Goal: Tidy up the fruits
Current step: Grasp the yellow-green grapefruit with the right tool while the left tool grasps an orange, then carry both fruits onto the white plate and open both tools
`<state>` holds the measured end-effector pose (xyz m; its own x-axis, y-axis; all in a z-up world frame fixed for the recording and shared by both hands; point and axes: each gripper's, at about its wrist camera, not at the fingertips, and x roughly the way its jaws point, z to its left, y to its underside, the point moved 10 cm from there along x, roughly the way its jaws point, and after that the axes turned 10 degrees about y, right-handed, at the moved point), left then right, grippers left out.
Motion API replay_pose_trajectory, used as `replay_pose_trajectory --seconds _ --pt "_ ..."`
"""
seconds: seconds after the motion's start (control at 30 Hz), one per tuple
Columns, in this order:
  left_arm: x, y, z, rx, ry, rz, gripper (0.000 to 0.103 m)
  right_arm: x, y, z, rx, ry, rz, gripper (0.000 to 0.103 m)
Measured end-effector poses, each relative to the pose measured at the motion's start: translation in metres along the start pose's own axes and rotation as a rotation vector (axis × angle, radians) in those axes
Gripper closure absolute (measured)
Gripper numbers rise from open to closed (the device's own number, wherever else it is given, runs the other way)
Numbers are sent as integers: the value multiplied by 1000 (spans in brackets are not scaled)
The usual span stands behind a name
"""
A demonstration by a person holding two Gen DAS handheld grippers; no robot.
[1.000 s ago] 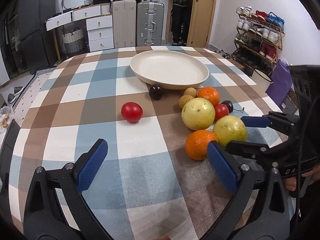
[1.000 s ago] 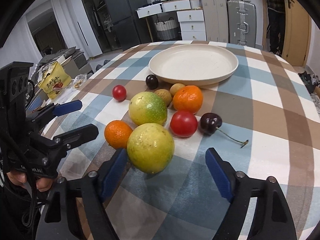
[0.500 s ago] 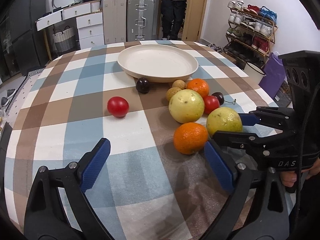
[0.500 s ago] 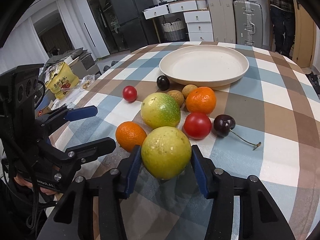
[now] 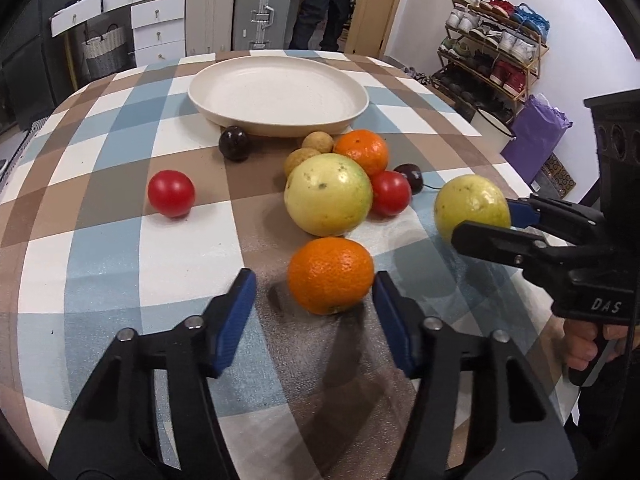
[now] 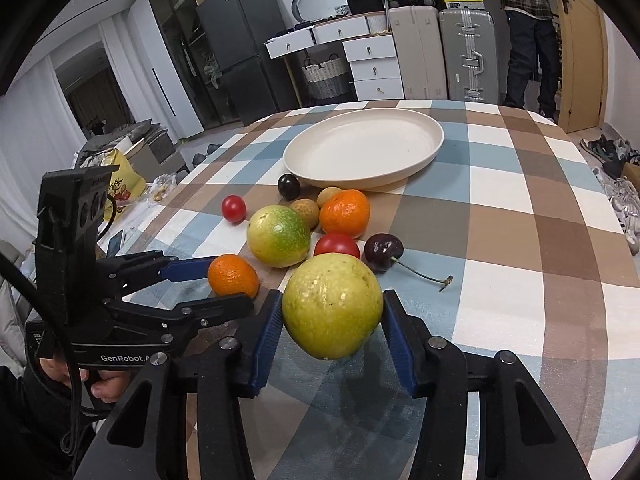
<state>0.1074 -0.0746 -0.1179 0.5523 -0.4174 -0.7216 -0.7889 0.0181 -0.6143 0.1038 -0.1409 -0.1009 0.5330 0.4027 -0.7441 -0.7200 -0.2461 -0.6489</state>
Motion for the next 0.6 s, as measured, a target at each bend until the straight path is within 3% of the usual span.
replay_pose_trajectory --seconds 0.03,0.6 --pt "-1 0 -3 6 20 -1 65 0 0 0 0 0 -1 53" --pt "-35 -17 -5 19 11 -90 66 -12 -11 -1 8 5 -52 53"
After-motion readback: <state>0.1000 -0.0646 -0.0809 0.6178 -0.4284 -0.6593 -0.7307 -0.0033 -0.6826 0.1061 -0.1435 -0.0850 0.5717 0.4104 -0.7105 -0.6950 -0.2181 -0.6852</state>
